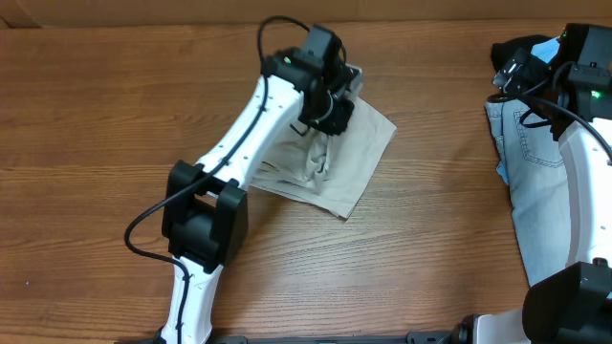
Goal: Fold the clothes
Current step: 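Fold the shorts over with the left gripper, pressing the fold down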
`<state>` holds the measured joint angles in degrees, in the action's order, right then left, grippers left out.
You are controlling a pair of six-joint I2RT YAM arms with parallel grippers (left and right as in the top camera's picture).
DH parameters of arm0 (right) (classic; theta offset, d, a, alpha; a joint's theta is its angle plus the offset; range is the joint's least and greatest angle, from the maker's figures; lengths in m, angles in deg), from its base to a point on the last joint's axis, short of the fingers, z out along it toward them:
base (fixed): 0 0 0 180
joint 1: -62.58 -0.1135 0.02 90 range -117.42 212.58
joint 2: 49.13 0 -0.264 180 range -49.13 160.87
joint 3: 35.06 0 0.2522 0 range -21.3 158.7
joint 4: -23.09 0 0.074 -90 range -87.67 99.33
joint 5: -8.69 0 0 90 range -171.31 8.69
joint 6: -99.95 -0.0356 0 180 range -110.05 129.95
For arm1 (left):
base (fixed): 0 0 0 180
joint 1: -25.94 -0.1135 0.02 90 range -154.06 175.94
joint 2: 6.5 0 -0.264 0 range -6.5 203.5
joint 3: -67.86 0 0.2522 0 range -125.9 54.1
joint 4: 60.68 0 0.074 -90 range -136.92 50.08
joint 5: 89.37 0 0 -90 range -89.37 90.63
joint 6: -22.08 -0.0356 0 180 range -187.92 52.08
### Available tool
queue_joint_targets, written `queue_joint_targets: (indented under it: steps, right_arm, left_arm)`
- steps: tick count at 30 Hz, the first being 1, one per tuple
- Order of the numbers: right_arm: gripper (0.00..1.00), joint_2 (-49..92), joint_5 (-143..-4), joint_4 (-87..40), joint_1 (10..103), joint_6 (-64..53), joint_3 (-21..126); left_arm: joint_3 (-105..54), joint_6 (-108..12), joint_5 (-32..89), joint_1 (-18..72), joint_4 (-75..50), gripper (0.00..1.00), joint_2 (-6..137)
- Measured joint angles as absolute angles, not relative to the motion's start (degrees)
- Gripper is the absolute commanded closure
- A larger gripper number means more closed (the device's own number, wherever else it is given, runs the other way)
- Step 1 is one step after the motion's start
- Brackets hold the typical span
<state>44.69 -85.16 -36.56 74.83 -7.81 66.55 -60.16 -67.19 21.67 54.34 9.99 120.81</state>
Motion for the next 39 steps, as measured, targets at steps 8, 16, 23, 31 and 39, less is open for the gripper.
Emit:
queue_joint_targets:
  steps: [8,16,23,31,39]
  right_arm:
    - [0.00,44.69,-85.16,-36.56,74.81,-7.81,66.55]
    - [0.00,44.69,-85.16,-36.56,74.81,-7.83,66.55]
    - [0.00,44.69,-85.16,-36.58,74.83,-7.81,66.55]
    - [0.00,44.69,-85.19,-36.60,74.83,-7.81,66.55]
    - [0.00,44.69,-85.16,-36.56,74.81,-7.81,66.55]
  left_arm:
    - [-53.80,-66.51,24.49,57.51,5.09,0.80,120.81]
    - [-53.41,-66.51,28.57,58.10,5.09,0.90,120.81]
    - [-55.99,-66.40,28.83,55.59,9.26,0.96,120.81]
    - [-56.36,-66.51,21.56,49.58,12.43,0.96,120.78]
    - [-47.42,-66.47,25.91,52.33,11.63,0.96,120.76]
